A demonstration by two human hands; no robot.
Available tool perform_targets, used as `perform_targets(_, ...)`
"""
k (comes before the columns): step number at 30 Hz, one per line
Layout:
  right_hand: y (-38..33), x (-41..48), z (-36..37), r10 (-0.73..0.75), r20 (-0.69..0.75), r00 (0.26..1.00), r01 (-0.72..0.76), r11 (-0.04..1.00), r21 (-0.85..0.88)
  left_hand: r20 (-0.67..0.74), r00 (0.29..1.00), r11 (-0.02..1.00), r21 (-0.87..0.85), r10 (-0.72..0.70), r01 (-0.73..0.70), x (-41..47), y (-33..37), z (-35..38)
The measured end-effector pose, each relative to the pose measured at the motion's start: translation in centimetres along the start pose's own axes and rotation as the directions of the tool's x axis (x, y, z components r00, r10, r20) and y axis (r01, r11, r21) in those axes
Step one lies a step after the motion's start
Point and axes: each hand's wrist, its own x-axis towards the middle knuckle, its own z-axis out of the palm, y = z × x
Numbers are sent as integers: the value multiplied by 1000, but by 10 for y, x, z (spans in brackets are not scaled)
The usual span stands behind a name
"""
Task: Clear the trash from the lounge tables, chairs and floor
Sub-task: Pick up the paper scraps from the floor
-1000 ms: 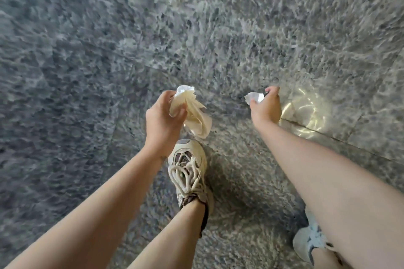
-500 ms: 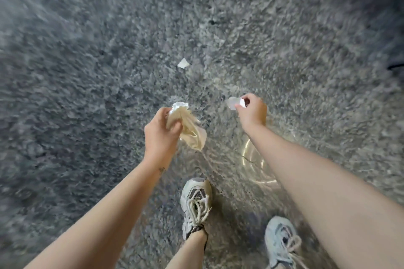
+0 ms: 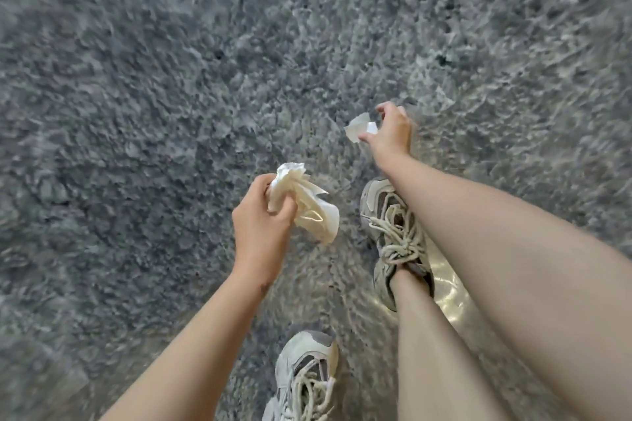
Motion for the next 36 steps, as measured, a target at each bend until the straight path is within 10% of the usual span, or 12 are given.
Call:
perform_targets(13, 14, 24, 27, -50, 44, 998, 56, 986, -157, -8, 995, 993, -53, -104, 104, 22, -18, 27)
perform_targets(26, -69, -88, -110, -296, 82, 952, 244, 890, 385, -34, 999, 998, -62, 12, -14, 4, 92, -8)
perform_targets(36, -133, -189, -219, -300, 166, 939, 199, 872, 446, 35, 983, 980, -94, 178, -174, -57, 210, -77)
